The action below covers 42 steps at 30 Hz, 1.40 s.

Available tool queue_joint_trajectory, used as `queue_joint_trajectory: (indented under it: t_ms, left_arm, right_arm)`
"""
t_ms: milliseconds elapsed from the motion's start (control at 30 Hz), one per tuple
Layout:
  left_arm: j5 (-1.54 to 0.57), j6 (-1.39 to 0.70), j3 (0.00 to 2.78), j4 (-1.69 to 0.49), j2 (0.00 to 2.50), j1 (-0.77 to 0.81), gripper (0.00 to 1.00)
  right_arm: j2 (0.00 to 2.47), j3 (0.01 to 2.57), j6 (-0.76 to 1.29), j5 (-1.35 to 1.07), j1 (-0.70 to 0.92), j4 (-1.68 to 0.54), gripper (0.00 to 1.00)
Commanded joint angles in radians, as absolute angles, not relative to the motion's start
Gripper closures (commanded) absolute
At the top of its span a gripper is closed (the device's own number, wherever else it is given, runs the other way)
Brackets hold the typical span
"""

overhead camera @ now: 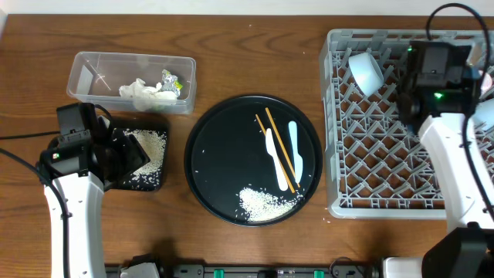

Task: Sort waste into correct bins and load items into the dishwasher rack
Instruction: 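Release the plate and move right gripper back toward the round tray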

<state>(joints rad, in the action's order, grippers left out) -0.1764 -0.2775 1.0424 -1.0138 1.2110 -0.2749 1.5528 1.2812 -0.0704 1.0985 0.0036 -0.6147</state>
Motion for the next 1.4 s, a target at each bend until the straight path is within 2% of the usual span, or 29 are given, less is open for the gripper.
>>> queue_joint_trajectory:
  t_ms: [0, 200, 400, 433, 500, 633, 833, 1133, 1367]
  left_arm:
    - [-0.175, -0.286, 1.049, -1.017, 1.215, -0.28, 0.31]
    - [-0.175, -0.286, 1.049, -1.017, 1.215, -0.28, 0.31]
    - [-0.175, -0.286, 1.049, -1.016, 1.215, -0.28, 0.31]
    - [-0.175, -0.286, 1.049, -1.016, 1.215, -0.28, 0.31]
    - [-0.175, -0.286, 1.049, -1.016, 1.215, -0.28, 0.31]
    - [-0.175, -0.286, 1.049, -1.016, 1.215, -0.28, 0.31]
    - [-0.175, -0.286, 1.049, -1.016, 1.215, -0.28, 0.31]
    - [-0.175, -0.286, 1.049, -1.016, 1.215, -0.28, 0.31]
    - [-0.175, -0.286, 1.049, -1.016, 1.215, -0.28, 0.31]
  right_arm:
    - [1.532, 1.24, -0.072, 1.14, 0.049, -0.598, 0.99]
    - [1.532, 1.167, -0.095, 1.14, 0.088, -0.553, 0.99]
    - [1.532, 1.161, -0.091, 1.125, 0.142, -0.541, 0.95]
    - [1.532, 1.161, -0.091, 1.099, 0.155, -0.543, 0.91]
    - [1.532, 1.161, -0.091, 1.01, 0.184, -0.553, 0.74]
    - [1.532, 1.161, -0.08, 0.802, 0.239, -0.569, 0.59]
    - [1.531, 1.161, 0.052, 0.661, 0.263, -0.575, 0.31]
    - [1.491, 1.162, 0.056, 0.63, 0.259, -0.622, 0.21]
    - [1.336, 1.162, 0.055, 0.524, 0.256, -0.622, 0.12]
